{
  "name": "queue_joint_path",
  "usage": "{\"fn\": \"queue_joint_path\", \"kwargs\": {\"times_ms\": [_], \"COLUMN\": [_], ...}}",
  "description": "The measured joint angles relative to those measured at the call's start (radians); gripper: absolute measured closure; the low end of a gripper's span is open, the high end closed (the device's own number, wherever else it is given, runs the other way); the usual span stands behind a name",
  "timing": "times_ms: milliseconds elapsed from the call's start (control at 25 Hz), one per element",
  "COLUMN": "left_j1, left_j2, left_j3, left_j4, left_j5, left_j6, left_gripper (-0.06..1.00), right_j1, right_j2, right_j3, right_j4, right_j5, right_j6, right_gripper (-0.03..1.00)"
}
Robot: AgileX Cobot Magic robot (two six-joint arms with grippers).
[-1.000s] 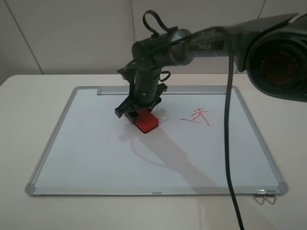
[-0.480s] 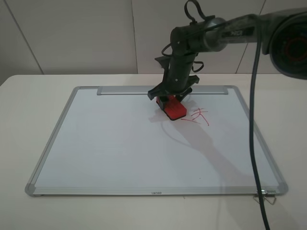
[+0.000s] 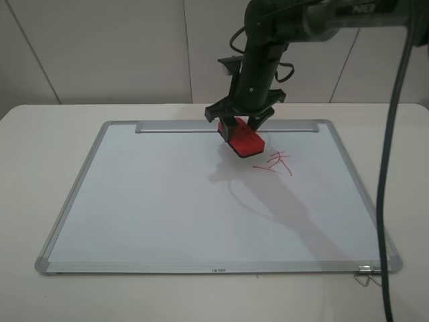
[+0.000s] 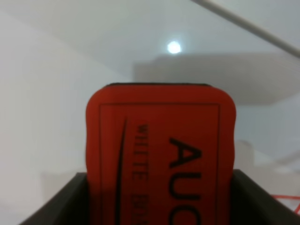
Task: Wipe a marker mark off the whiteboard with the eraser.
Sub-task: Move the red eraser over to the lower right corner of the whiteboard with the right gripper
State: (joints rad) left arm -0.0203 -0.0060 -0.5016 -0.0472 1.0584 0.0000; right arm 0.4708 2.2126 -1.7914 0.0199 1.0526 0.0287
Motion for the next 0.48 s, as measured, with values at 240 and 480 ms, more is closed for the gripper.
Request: {"fn": "queue_joint_path", "kwargs": {"times_ms": [240,480], "left_j1": [0.0,0.0], "left_j2": [0.0,0.0], "left_j3": [0.0,0.0], "left_j4": [0.0,0.0], "left_j5": [0.0,0.0], "left_j6": [0.0,0.0], "left_gripper": [0.17,0.17], "right_j1": [-0.012,-0.079], "right_j2": [-0.121,-0.292], "right_j3": [0.223,0.569], "right_j4": [0.003,-0.004], "right_j5": [-0.024,-0.181], "right_j6": [0.043,0.12], "right_gripper": [0.46,0.46]}}
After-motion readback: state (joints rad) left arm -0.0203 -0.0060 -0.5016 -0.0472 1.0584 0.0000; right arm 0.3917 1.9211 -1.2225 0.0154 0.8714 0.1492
